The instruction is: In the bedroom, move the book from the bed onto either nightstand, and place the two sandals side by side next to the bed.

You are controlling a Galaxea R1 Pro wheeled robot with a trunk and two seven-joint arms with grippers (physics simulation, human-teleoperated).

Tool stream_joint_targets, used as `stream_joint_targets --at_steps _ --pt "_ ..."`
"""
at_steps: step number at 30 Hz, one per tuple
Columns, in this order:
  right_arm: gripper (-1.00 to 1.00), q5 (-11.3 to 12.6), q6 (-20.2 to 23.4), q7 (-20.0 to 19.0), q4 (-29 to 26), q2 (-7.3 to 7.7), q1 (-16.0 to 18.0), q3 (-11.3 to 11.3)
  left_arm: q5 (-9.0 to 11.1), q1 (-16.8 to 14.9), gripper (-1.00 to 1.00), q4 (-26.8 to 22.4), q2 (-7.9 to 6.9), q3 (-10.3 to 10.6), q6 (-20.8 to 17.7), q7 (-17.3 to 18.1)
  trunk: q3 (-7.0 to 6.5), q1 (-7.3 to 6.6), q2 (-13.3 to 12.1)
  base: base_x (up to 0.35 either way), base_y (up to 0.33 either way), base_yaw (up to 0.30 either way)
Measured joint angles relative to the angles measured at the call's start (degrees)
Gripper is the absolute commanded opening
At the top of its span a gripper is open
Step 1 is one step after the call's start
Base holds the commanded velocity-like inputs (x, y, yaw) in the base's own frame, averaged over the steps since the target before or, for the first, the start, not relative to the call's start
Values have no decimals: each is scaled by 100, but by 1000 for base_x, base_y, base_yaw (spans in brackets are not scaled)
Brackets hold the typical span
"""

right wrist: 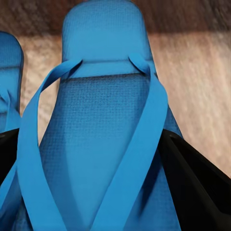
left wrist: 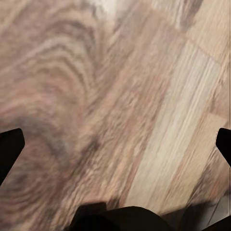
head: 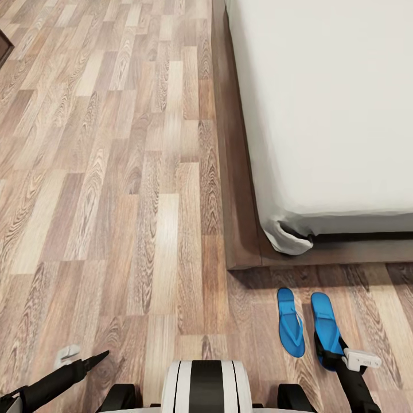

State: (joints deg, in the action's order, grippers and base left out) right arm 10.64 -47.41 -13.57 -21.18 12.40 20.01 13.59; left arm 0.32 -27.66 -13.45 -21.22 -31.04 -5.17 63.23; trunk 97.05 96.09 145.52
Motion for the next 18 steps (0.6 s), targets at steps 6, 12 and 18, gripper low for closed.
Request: stream_joint_targets --at_steps 6,12,18 --pt "-100 1 7 10 -225 0 9 1 -4 0 100 0 63 -5 0 -17 0 0 0 0 0 0" --pt "-100 -2 18 10 -370 0 9 2 -9 0 100 0 105 -5 6 -22 0 0 0 0 0 0" --pt "-100 -4 22 12 -373 0 8 1 -17 0 100 0 152 -4 8 -28 66 8 4 0 0 0"
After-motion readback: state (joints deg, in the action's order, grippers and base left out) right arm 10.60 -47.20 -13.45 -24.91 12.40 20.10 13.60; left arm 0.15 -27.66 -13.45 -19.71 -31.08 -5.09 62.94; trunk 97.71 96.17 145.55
